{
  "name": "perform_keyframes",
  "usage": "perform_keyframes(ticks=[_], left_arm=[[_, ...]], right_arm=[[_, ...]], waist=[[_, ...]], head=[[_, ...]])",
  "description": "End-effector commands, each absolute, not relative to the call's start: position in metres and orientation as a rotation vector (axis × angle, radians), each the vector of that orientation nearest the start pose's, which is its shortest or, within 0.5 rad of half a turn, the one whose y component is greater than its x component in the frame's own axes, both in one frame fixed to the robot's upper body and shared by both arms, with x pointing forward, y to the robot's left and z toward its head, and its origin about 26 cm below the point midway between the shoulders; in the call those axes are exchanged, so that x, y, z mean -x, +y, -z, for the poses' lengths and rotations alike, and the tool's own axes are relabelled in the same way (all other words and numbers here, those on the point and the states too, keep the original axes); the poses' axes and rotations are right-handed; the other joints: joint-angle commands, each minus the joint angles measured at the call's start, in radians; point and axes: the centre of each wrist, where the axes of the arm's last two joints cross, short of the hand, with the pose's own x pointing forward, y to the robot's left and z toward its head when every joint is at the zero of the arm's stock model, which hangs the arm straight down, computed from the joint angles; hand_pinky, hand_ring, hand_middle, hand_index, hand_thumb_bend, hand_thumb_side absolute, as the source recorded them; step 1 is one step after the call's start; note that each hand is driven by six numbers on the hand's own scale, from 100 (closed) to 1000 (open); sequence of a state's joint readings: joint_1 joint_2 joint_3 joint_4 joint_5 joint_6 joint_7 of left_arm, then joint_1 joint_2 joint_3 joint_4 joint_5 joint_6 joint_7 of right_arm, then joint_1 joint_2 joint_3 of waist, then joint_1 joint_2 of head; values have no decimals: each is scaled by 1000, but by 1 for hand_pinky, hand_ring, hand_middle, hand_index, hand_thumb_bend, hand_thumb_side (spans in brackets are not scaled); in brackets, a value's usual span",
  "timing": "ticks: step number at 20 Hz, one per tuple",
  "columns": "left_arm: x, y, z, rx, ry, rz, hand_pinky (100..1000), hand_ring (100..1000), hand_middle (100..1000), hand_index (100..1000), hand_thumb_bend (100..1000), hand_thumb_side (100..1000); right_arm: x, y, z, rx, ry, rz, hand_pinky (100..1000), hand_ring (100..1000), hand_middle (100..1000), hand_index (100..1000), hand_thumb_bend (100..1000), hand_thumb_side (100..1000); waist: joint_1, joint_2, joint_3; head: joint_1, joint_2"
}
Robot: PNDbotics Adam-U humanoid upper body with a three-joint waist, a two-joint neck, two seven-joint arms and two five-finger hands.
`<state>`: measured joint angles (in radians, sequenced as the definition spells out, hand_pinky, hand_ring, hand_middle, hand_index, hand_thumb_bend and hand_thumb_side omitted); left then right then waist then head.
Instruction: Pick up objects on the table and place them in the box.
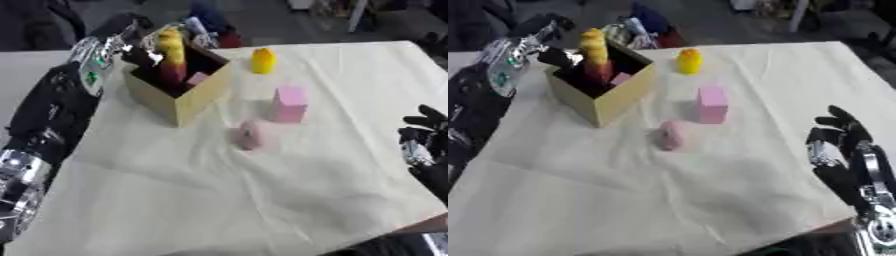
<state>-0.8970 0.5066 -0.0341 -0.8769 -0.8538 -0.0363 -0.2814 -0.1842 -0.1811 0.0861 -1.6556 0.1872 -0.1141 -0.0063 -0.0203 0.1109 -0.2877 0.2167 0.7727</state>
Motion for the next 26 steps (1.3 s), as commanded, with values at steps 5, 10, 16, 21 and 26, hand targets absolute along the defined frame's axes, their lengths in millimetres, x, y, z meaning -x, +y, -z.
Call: perform_keyframes(ticks=[5, 10, 16, 21, 26], left_arm=[[-463, 343, -225, -996, -1384, 1203, 802, 757, 793, 910, 443, 419], [-444, 347, -247, -1043, -1576, 1136, 768, 713, 743, 885, 405, 388], [-403, 360, -262, -1017, -1821, 981, 724, 665, 680, 858, 306, 355], [-369, 364, -249, -929, -1979, 779, 689, 630, 636, 833, 253, 347], [-342, 367, -213, -877, -2018, 543, 656, 604, 606, 820, 213, 374]], right_arm=[[-320, -245, -73, 209, -1951, -408, 846, 744, 757, 927, 100, 438], [-321, -247, -76, 224, -1957, -411, 846, 744, 758, 928, 100, 440], [-334, -255, -98, 297, -1997, -481, 846, 750, 764, 935, 100, 436], [-366, -257, -152, 383, -2058, -736, 845, 764, 778, 950, 100, 385], [-407, -224, -192, 327, -1987, -1175, 846, 787, 802, 964, 100, 232]], waist=[[-17, -27, 3], [-16, -25, 10], [-18, -17, 26], [-27, -15, 52], [-32, -20, 84]], head=[[-3, -3], [-7, -3], [-18, -3], [-32, -3], [-55, -3]])
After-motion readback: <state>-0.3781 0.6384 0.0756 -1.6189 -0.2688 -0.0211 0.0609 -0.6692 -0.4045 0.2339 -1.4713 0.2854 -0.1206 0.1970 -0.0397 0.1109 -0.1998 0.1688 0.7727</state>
